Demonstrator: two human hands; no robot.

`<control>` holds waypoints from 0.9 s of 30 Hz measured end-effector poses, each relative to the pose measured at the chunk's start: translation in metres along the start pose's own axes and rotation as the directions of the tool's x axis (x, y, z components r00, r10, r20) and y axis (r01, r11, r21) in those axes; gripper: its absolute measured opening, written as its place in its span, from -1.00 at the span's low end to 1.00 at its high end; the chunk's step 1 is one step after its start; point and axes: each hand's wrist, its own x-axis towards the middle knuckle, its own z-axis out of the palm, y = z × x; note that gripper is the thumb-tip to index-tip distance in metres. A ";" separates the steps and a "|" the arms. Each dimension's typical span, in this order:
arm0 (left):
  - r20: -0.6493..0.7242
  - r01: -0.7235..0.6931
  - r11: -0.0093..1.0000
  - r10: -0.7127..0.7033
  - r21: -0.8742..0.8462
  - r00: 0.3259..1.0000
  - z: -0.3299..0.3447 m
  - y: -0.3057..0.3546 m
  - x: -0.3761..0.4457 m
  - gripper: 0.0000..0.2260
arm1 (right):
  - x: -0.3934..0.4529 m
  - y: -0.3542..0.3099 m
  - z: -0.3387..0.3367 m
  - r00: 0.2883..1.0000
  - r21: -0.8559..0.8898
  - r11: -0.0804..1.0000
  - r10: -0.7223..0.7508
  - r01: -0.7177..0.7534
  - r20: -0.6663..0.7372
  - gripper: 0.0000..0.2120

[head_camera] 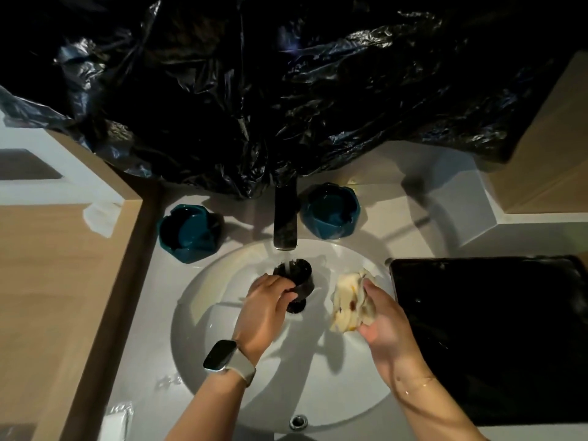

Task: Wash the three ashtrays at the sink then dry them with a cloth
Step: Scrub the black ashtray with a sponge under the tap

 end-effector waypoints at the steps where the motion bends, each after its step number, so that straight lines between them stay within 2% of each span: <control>1: 0.015 0.075 0.995 -0.075 -0.072 0.997 0.000 0.001 -0.001 -0.94 | 0.001 0.001 0.000 1.000 -0.015 1.000 0.006 -0.006 -0.007 -0.75; 3: 0.078 0.250 0.910 -0.238 -0.331 0.968 0.000 0.003 -0.003 -0.95 | 0.001 0.002 -0.001 1.000 -0.012 1.000 0.017 -0.017 -0.014 -0.76; 4: 0.136 0.335 0.811 -0.308 -0.480 0.942 -0.002 0.006 -0.004 -0.94 | 0.002 0.003 -0.003 1.000 -0.004 1.000 0.021 -0.021 -0.021 -0.75; 5: 0.198 0.409 0.665 -0.371 -0.625 0.907 -0.004 0.009 -0.005 -0.92 | 0.003 0.005 -0.005 0.999 -0.004 1.000 0.024 -0.024 -0.033 -0.74; 6: 0.272 0.471 0.461 -0.433 -0.752 0.859 -0.006 0.013 -0.005 -0.89 | 0.003 0.006 -0.006 0.999 -0.009 1.000 0.024 -0.024 -0.048 -0.74; 7: 0.365 0.503 0.202 -0.476 -0.840 0.800 -0.008 0.016 -0.005 -0.88 | 0.003 0.007 -0.007 0.998 -0.011 1.000 0.024 -0.024 -0.058 -0.74; 8: 0.470 0.510 -0.055 -0.483 -0.858 0.739 -0.010 0.018 -0.004 -0.88 | 0.003 0.008 -0.008 0.998 -0.013 1.000 0.026 -0.027 -0.057 -0.74; 9: 0.551 0.498 -0.245 -0.466 -0.832 0.692 -0.011 0.018 -0.003 -0.86 | 0.003 0.010 -0.010 0.998 -0.023 0.999 0.033 -0.034 -0.054 -0.74; 10: 0.593 0.485 -0.341 -0.452 -0.805 0.667 -0.012 0.016 -0.003 -0.81 | 0.002 0.011 -0.010 0.998 -0.033 0.999 0.039 -0.041 -0.049 -0.74; 12: 0.608 0.458 -0.407 -0.430 -0.790 0.667 -0.015 0.017 -0.005 -0.78 | 0.003 0.013 -0.011 0.997 -0.056 0.997 0.051 -0.053 -0.051 -0.74; 13: 0.587 0.446 -0.386 -0.444 -0.807 0.677 -0.016 0.018 -0.006 -0.83 | 0.005 0.014 -0.012 0.998 -0.077 0.996 0.047 -0.050 -0.040 -0.74; 14: 0.531 0.448 -0.286 -0.488 -0.847 0.693 -0.017 0.020 -0.006 -0.89 | 0.007 0.014 -0.010 0.999 -0.113 0.993 0.036 -0.037 -0.011 -0.73; 15: 0.431 0.464 -0.082 -0.538 -0.882 0.724 -0.018 0.021 -0.007 -0.93 | 0.009 0.013 -0.006 0.999 -0.163 0.987 0.016 -0.010 0.034 -0.73; 16: 0.292 0.473 0.225 -0.545 -0.852 0.786 -0.019 0.022 -0.008 -0.95 | 0.012 0.011 0.001 0.997 -0.219 0.975 -0.006 0.023 0.078 -0.75; 17: 0.162 0.433 0.534 -0.480 -0.726 0.862 -0.018 0.021 -0.008 -0.96 | 0.015 0.008 0.009 0.994 -0.278 0.960 -0.017 0.046 0.106 -0.76; 18: 0.072 0.354 0.769 -0.376 -0.533 0.924 -0.016 0.020 -0.007 -0.95 | 0.020 0.005 0.019 0.993 -0.333 0.941 -0.032 0.068 0.113 -0.73; 19: 0.027 0.263 0.904 -0.270 -0.337 0.963 -0.015 0.017 -0.006 -0.92 | 0.026 0.002 0.030 0.991 -0.386 0.919 -0.038 0.086 0.130 -0.66; 21: 0.025 0.100 0.988 -0.098 -0.119 0.995 -0.014 0.014 -0.002 -0.86 | 0.039 0.000 0.050 0.980 -0.444 0.884 -0.065 0.144 0.189 -0.59; 23: 0.035 -0.011 0.999 0.013 -0.049 0.999 -0.015 0.012 -0.002 -0.86 | 0.053 0.002 0.062 0.981 -0.479 0.862 -0.098 0.167 0.166 -0.68; 24: 0.028 -0.036 0.999 0.037 -0.037 0.999 -0.016 0.011 -0.003 -0.85 | 0.059 0.004 0.065 0.984 -0.496 0.852 -0.109 0.166 0.142 -0.70; 27: -0.005 -0.035 0.999 0.035 -0.025 0.999 -0.016 0.004 -0.003 -0.84 | 0.070 0.009 0.069 0.983 -0.536 0.828 -0.094 0.164 0.155 -0.56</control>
